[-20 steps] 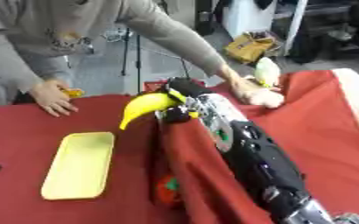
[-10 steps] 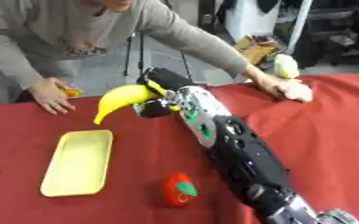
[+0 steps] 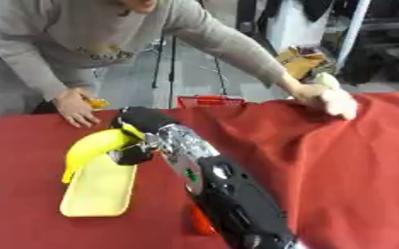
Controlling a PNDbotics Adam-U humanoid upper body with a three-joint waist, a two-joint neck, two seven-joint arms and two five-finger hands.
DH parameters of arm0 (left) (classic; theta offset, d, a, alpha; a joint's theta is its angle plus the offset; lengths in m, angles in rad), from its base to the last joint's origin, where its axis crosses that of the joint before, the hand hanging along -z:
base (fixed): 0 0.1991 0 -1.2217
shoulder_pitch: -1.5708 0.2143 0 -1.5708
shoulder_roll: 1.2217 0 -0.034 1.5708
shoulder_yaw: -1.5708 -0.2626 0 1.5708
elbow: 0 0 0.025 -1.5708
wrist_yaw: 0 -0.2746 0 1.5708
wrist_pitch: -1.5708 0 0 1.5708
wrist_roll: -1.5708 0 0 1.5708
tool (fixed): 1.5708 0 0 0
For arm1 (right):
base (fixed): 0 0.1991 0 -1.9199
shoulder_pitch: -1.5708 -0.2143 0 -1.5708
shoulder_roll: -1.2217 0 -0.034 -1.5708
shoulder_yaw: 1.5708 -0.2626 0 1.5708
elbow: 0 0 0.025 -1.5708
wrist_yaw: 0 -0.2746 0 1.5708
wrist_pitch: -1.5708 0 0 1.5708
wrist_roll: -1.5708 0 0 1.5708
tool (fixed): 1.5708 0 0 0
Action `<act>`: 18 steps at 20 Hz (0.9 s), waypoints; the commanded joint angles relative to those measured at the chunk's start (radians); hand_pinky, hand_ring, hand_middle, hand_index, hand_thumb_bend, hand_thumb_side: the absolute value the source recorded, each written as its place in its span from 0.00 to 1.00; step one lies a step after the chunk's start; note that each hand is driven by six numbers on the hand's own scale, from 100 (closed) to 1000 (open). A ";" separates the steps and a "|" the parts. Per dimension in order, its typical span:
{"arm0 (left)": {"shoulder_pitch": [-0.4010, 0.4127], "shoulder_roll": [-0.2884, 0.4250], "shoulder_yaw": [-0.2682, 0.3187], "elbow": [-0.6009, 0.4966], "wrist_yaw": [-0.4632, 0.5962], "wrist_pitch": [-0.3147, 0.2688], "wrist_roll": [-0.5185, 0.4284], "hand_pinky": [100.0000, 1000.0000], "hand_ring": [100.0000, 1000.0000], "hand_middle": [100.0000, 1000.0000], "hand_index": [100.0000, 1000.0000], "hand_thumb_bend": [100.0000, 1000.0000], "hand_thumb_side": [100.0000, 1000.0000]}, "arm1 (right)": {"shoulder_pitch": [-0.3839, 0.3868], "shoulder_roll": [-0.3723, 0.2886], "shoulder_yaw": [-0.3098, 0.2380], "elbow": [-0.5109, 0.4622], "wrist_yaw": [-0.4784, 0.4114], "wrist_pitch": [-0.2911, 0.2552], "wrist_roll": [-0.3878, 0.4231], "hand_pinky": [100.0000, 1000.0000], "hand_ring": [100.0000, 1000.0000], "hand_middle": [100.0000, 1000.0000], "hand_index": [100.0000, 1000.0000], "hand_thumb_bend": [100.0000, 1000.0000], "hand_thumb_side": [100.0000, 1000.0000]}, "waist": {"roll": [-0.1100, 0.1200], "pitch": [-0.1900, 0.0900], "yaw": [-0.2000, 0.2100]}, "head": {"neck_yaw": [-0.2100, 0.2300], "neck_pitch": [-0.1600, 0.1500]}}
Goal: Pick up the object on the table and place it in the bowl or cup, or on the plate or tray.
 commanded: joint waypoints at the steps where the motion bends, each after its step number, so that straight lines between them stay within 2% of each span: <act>1: -0.020 0.011 -0.003 -0.020 0.004 -0.002 0.001 0.47 0.76 0.71 0.66 0.58 0.88 | -0.004 0.035 0.004 0.001 0.046 0.010 -0.047 0.27 0.36 0.41 0.52 0.04 0.35 | -0.011 -0.014 0.023 | -0.011 -0.021; 2: -0.023 0.010 -0.004 -0.021 0.004 -0.002 0.001 0.47 0.76 0.71 0.66 0.58 0.88 | 0.003 0.045 0.001 0.003 0.063 0.018 -0.069 0.27 0.36 0.42 0.53 0.09 0.40 | -0.012 -0.011 0.040 | -0.015 -0.026; 7: -0.032 0.005 -0.008 -0.023 0.006 -0.002 -0.001 0.47 0.75 0.71 0.66 0.58 0.88 | 0.030 0.078 -0.007 0.015 0.156 0.069 -0.207 0.31 0.40 0.45 0.57 0.18 0.46 | -0.014 -0.003 0.082 | -0.025 -0.040; 8: -0.034 0.004 -0.008 -0.023 0.006 -0.002 -0.002 0.47 0.75 0.71 0.66 0.58 0.88 | 0.036 0.081 -0.008 0.026 0.182 0.079 -0.228 0.33 0.42 0.47 0.58 0.14 0.47 | -0.015 -0.001 0.087 | -0.027 -0.043; 11: -0.038 0.003 -0.009 -0.024 0.007 -0.002 -0.003 0.47 0.75 0.71 0.66 0.58 0.88 | 0.050 0.090 -0.026 0.064 0.256 0.100 -0.265 0.32 0.41 0.46 0.58 0.12 0.47 | -0.017 0.003 0.094 | -0.032 -0.050; 12: -0.039 0.003 -0.008 -0.025 0.007 -0.002 -0.003 0.47 0.75 0.71 0.66 0.58 0.88 | 0.058 0.086 -0.041 0.081 0.275 0.117 -0.268 0.31 0.40 0.46 0.57 0.04 0.44 | -0.018 0.006 0.097 | -0.032 -0.055; 18: -0.045 0.001 -0.010 -0.026 0.011 -0.003 -0.005 0.47 0.75 0.71 0.66 0.58 0.88 | 0.062 0.070 -0.120 0.143 0.349 0.214 -0.292 0.30 0.40 0.45 0.57 0.02 0.43 | -0.021 0.020 0.105 | -0.039 -0.069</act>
